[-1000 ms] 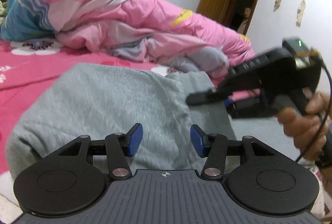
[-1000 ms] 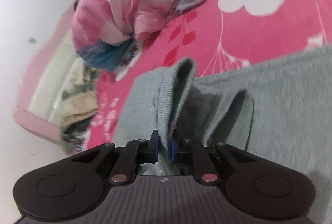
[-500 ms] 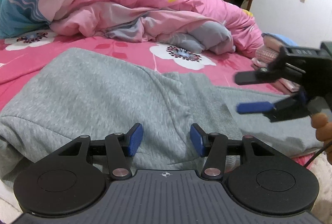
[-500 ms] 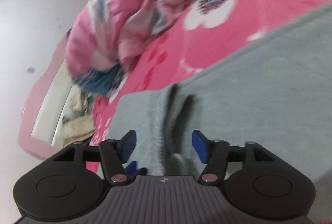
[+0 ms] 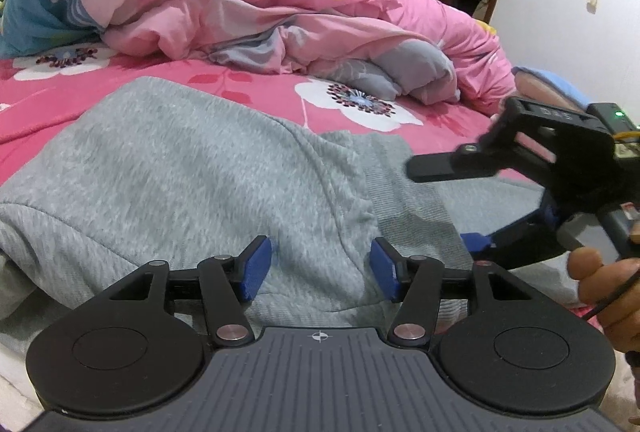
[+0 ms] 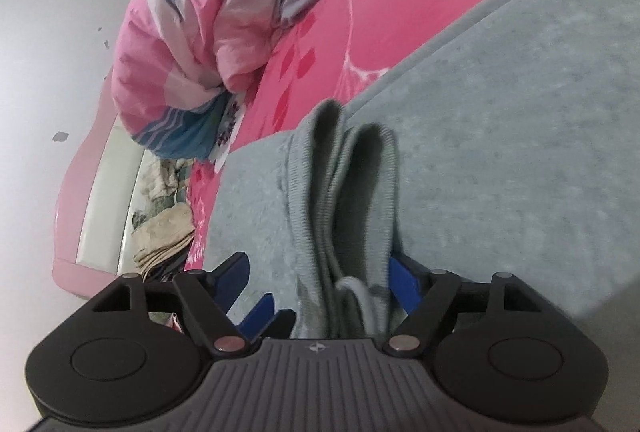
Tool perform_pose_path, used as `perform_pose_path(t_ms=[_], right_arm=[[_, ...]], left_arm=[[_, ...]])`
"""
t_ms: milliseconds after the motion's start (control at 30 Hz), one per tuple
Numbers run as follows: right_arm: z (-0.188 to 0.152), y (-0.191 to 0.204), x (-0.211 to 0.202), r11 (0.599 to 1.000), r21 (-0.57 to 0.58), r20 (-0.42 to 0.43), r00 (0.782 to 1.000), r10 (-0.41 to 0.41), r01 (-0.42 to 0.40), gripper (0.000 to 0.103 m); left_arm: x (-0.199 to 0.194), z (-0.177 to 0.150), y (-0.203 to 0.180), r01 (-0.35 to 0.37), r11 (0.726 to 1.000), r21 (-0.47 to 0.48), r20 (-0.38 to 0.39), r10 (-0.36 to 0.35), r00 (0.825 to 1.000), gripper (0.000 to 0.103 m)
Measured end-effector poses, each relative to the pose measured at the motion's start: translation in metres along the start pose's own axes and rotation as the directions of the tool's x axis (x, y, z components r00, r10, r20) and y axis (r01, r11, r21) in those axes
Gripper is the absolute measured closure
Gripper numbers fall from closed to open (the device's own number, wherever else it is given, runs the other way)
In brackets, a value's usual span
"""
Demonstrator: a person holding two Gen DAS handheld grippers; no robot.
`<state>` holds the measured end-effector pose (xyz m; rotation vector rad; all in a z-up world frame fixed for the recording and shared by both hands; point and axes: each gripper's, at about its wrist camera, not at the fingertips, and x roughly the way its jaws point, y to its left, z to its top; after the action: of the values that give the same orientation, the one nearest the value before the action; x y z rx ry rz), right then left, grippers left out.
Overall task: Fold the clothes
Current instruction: 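Grasp the folded sweatpants edge with the right tool, lay it over, open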
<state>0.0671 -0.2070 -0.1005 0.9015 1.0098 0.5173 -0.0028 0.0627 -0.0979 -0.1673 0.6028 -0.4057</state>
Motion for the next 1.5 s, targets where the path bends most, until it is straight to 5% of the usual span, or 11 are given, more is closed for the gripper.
perform_pose_path(t_ms=[100,167,233,300,533,700,867,1500], right_arm=[[0.002,0.008,0.013,0.999,-0.031,-0.007,1.0,-0.018,0.018,0.036],[0.0,0.014,0.025,0.997,-0.062,-0.019,0.999,-0.046,0.044,0.049],[-0.001,0.017,0.029,0.994,-0.078,-0.016,0.997,-0.071,0.07,0.073],[-0.002,0.019,0.027,0.992,-0.086,-0.003,0.996,-0.088,0.088,0.078],[0.01,0.023,-0.018,0.996,-0.088,0.07,0.997,-0.01,0.017,0.08],[0.028,0.012,-0.072,0.992,-0.109,0.122,0.992,-0.044,0.057,0.08],[0.038,-0.015,-0.125,0.988,-0.094,0.172,0.98,-0.103,0.12,0.08],[0.055,-0.127,-0.25,0.986,0.002,0.283,0.946,-0.158,0.164,0.08]], left_arm=[[0.0,-0.002,0.001,0.006,1.0,-0.005,0.008,-0.006,1.0,0.048],[0.001,-0.003,0.001,0.006,1.0,-0.007,0.014,-0.006,1.0,0.048],[0.0,-0.003,-0.001,0.001,1.0,-0.003,0.018,-0.001,1.0,0.048],[-0.003,-0.001,-0.002,0.008,1.0,-0.008,0.027,-0.007,1.0,0.048],[-0.036,0.017,0.001,0.048,0.998,-0.037,0.103,-0.044,0.994,0.048],[-0.057,0.035,0.019,0.048,0.992,-0.113,0.15,-0.03,0.988,0.048],[-0.037,0.043,0.028,-0.047,0.989,-0.14,0.062,0.056,0.996,0.048],[0.038,0.054,-0.038,-0.027,0.999,-0.022,-0.128,0.024,0.991,0.048]])
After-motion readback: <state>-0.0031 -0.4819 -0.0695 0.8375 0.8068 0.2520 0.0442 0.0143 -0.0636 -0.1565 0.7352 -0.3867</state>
